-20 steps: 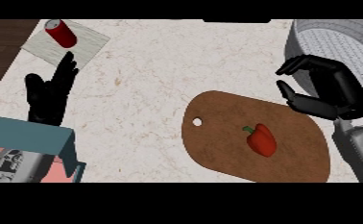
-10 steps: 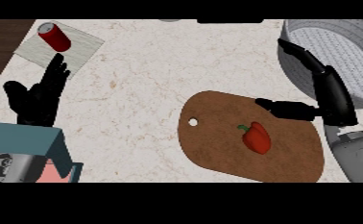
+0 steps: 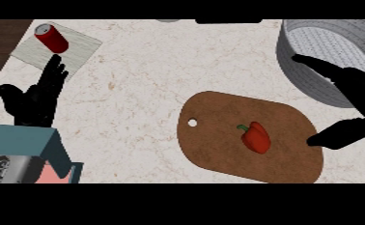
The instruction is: Pick the bell pepper from the cutting board and place it in the basket
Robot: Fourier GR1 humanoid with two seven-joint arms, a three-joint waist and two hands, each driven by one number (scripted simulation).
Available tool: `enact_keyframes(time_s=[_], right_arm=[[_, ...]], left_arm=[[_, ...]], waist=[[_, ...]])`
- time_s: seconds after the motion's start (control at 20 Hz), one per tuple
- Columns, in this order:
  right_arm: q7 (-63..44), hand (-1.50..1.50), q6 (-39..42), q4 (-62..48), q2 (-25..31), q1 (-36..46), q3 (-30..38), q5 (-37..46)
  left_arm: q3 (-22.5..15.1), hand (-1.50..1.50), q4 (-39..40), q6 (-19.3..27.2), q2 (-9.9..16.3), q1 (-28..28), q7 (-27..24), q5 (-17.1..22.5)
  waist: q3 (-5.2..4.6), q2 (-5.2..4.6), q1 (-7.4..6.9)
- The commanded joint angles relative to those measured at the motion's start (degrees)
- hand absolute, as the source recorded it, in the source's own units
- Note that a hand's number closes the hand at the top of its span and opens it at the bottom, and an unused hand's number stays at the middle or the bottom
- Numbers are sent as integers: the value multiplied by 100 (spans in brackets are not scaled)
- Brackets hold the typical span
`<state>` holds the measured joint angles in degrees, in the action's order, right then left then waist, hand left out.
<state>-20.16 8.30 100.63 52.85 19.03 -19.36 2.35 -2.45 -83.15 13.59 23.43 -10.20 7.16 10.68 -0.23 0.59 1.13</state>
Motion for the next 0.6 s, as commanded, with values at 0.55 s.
enact_keyframes(time_s=[0.55], right_arm=[[-1201,-150,1158,1110,-354,-514,991,-773]], left_arm=[[43,0,-83,-94,-353,166,-125,-347]], waist=[[24,-51,-105]])
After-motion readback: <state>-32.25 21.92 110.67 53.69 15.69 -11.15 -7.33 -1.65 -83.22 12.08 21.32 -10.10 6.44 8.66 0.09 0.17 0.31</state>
